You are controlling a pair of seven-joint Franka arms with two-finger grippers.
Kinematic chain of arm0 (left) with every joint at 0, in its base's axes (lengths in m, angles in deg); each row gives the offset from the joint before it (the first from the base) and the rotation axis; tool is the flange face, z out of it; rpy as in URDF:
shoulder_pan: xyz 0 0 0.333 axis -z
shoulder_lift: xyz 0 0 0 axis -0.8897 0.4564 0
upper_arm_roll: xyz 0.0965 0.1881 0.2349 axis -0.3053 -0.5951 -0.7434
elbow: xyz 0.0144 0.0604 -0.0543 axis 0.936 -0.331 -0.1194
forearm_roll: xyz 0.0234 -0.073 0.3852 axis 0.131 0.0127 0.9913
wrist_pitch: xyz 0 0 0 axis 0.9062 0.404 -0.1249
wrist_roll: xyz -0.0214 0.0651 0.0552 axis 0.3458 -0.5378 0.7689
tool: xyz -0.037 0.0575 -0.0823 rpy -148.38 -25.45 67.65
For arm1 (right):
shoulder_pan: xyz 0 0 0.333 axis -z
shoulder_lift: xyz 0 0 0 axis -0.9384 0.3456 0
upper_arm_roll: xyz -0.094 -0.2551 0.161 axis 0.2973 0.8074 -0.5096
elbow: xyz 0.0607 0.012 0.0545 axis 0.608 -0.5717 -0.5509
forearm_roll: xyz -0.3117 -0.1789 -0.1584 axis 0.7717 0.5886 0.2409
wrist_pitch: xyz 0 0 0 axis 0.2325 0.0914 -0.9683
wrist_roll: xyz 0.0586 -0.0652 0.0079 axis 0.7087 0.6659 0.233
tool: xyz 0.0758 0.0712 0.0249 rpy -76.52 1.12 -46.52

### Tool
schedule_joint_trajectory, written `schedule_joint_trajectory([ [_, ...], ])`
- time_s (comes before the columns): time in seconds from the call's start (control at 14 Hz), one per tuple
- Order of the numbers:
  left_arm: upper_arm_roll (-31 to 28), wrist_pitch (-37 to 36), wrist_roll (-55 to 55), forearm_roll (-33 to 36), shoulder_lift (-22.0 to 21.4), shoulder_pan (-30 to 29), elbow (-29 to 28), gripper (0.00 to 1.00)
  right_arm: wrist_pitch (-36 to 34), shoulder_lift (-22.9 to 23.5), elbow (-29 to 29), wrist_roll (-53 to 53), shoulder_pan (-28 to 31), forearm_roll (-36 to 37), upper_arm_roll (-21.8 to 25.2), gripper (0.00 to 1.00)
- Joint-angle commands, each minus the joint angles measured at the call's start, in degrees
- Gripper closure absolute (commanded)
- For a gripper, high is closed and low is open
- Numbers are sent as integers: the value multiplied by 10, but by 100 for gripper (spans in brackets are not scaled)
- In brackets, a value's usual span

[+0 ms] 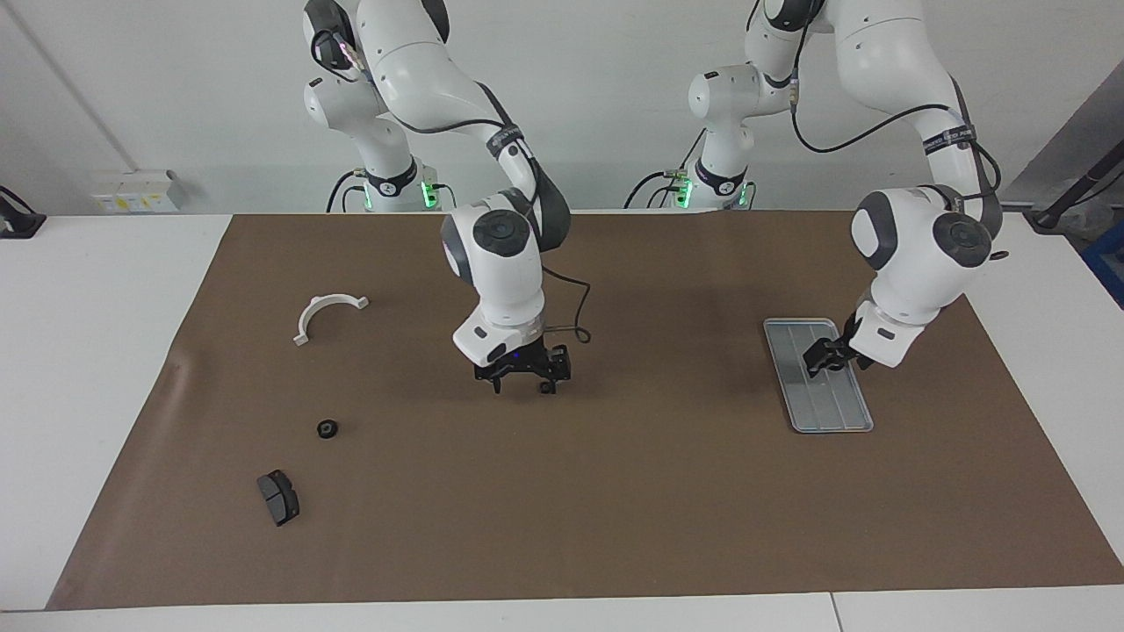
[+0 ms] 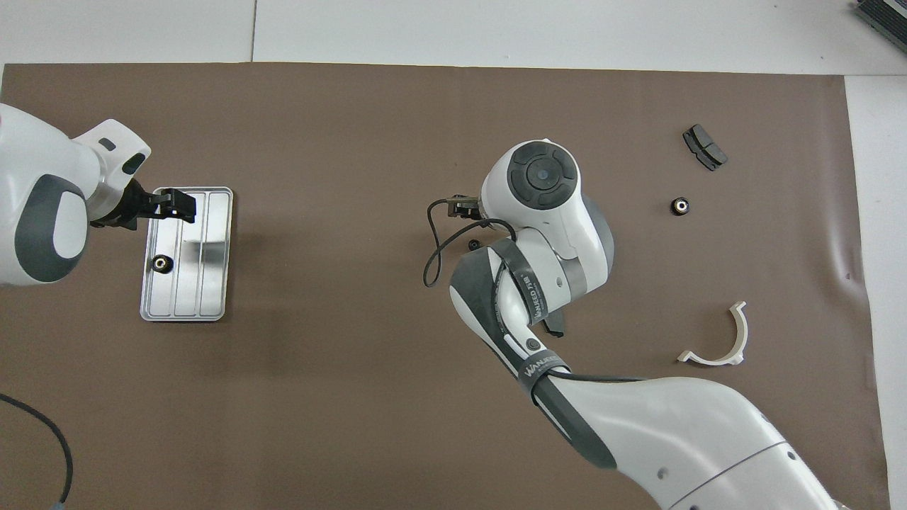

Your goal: Place bearing gear from tray to pile

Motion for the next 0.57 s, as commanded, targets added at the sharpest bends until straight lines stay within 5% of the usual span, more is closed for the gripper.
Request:
schedule_joint_trajectory([
  [0.0,5,65,-36,-7,-42,-32,-85,0,11,22,16,14,-8,8,2,0],
  [0.29,6,98,-14,-8,-60,-36,-141,0,12,26,-8,20,-20,8,2,0],
  [0.5,7,97,36,-8,-62,-24,-147,0,10,25,-18,18,-26,8,2,23],
])
